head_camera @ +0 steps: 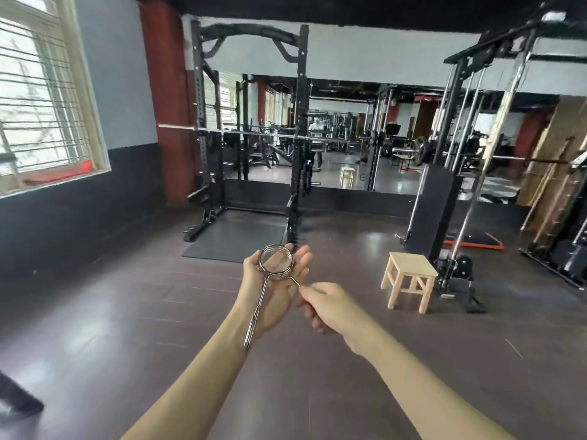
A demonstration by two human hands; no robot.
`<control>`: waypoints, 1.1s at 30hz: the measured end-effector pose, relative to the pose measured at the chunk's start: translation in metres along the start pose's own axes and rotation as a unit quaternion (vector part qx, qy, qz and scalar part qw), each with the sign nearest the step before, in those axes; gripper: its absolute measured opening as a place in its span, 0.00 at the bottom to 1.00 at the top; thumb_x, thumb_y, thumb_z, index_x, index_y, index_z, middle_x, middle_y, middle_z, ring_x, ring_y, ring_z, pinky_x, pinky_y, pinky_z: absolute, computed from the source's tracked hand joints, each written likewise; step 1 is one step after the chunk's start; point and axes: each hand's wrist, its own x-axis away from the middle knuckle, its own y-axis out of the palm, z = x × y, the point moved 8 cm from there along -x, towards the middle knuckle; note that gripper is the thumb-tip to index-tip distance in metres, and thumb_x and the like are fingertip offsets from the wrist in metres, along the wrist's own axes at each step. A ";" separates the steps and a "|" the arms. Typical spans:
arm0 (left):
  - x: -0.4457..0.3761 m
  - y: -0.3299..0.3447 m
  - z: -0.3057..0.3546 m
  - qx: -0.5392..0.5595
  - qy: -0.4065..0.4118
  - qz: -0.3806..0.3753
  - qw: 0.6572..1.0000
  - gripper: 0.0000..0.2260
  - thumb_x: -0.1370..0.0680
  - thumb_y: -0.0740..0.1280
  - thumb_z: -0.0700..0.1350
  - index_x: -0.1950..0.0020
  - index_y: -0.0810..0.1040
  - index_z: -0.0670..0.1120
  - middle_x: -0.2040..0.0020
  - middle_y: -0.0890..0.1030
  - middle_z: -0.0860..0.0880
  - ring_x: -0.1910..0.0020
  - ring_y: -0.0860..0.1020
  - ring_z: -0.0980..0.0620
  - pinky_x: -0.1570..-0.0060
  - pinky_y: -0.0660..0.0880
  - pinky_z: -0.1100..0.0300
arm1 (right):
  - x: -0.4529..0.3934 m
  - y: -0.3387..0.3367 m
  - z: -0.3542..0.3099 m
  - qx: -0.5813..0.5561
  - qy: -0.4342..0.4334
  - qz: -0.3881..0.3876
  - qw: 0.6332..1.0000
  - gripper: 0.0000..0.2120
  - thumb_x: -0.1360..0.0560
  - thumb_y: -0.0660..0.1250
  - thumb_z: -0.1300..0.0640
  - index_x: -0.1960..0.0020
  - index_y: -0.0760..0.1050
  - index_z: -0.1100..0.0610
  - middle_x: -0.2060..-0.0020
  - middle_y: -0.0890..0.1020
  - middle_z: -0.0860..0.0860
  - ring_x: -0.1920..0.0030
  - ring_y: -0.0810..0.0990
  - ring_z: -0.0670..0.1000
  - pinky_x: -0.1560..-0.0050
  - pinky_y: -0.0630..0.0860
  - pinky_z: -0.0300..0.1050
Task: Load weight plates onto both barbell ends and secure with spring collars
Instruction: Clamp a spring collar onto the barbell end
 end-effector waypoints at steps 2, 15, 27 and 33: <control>-0.035 -0.002 0.015 -0.009 0.029 0.005 1.000 0.23 0.18 0.53 0.55 0.34 0.76 0.41 0.35 0.81 0.37 0.47 0.85 0.43 0.41 0.76 0.53 | -0.048 -0.004 -0.002 0.011 -0.020 -0.018 1.000 0.14 0.17 0.60 0.52 0.56 0.79 0.56 0.67 0.72 0.51 0.75 0.69 0.45 0.74 0.66 0.35; -0.204 -0.091 0.214 -0.399 0.256 0.248 0.845 0.23 0.28 0.78 0.55 0.42 0.74 0.45 0.53 0.80 0.47 0.66 0.82 0.56 0.65 0.77 0.62 | -0.331 0.120 -0.078 -0.127 -0.043 -0.301 0.944 0.28 0.16 0.53 0.37 0.43 0.84 0.54 0.50 0.88 0.53 0.49 0.87 0.56 0.46 0.80 0.52; -0.241 -0.252 0.490 -0.398 0.318 0.471 0.720 0.21 0.22 0.71 0.58 0.41 0.74 0.43 0.52 0.81 0.46 0.62 0.80 0.53 0.67 0.74 0.63 | -0.538 0.378 -0.210 -0.089 -0.136 -0.460 0.873 0.13 0.16 0.61 0.55 0.47 0.83 0.59 0.75 0.67 0.44 0.76 0.64 0.44 0.73 0.68 0.36; -0.248 -0.337 0.593 -0.355 0.287 0.514 0.726 0.20 0.16 0.59 0.59 0.44 0.81 0.45 0.53 0.87 0.48 0.56 0.86 0.51 0.60 0.78 0.57 | -0.615 0.505 -0.270 -0.098 -0.140 -0.510 0.843 0.15 0.17 0.60 0.58 0.48 0.85 0.61 0.74 0.64 0.46 0.76 0.60 0.45 0.70 0.67 0.40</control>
